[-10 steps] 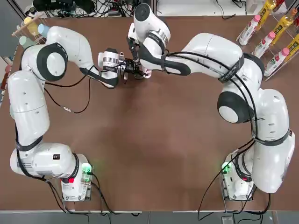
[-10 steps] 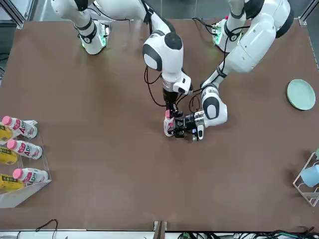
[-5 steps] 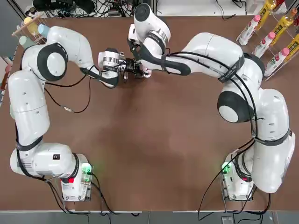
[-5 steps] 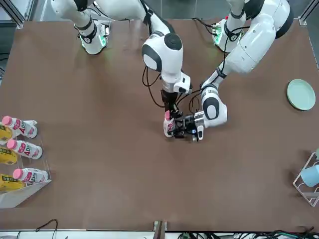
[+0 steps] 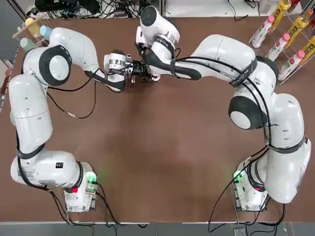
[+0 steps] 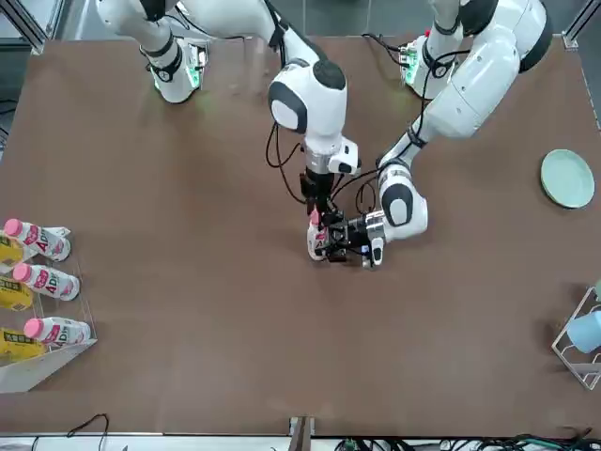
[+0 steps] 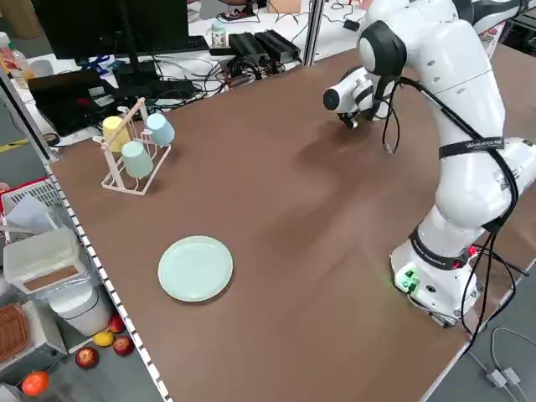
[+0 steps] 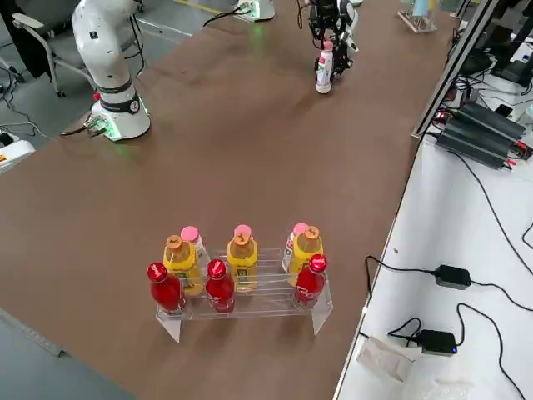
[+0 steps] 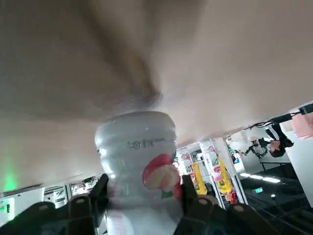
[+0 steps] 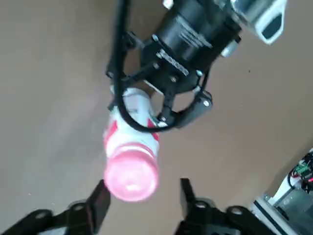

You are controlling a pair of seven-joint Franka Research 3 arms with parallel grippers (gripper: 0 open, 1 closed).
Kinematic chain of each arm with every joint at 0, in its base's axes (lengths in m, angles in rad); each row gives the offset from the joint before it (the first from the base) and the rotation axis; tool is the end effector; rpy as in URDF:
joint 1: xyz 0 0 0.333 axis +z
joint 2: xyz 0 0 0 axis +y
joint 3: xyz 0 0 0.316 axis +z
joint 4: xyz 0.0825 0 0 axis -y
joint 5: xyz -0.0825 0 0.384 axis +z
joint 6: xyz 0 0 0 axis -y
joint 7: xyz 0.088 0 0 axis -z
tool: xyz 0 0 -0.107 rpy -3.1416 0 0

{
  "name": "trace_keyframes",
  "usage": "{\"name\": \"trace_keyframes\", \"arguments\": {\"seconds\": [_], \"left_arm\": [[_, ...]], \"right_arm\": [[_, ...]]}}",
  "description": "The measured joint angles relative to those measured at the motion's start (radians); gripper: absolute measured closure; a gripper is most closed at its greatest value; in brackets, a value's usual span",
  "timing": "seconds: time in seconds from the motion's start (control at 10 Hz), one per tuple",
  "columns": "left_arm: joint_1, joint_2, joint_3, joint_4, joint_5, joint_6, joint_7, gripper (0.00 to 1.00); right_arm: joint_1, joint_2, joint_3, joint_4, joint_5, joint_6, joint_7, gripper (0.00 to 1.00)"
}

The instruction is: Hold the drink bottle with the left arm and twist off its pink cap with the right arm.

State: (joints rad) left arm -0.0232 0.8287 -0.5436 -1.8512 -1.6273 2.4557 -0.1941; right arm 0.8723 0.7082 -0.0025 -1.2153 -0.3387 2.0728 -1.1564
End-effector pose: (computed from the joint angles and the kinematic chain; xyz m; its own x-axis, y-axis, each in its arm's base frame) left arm 0.5288 -0.3263 0.1191 0.2838 0.3578 -0.8896 0.9570 -0.0470 0.2864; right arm 0.5035 0.5709 0.3742 -0.5226 0.8189 -0.2374 0.7858 0.5706 0.2386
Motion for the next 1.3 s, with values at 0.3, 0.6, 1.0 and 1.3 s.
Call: {"name": "trace_keyframes", "arguments": {"seconds": [0.3, 0.6, 1.0, 1.3], "left_arm": [[-0.003, 0.000, -0.002, -0.003, 0.000, 0.000, 0.003, 0.38], [-0.003, 0.000, -0.003, -0.003, 0.000, 0.000, 0.003, 0.38], [-0.003, 0.000, -0.007, -0.002, 0.000, 0.000, 0.004, 0.38], [-0.003, 0.000, -0.007, 0.001, 0.000, 0.000, 0.004, 0.38]], "right_arm": [[-0.009, 0.003, 0.000, 0.001, 0.003, 0.010, 0.006, 0.00], [-0.044, 0.003, -0.002, 0.008, 0.085, 0.011, 0.102, 0.00], [-0.132, -0.012, -0.003, 0.032, 0.212, 0.006, 0.170, 0.00], [-0.160, -0.087, -0.004, 0.038, 0.222, -0.125, 0.409, 0.00]]}}
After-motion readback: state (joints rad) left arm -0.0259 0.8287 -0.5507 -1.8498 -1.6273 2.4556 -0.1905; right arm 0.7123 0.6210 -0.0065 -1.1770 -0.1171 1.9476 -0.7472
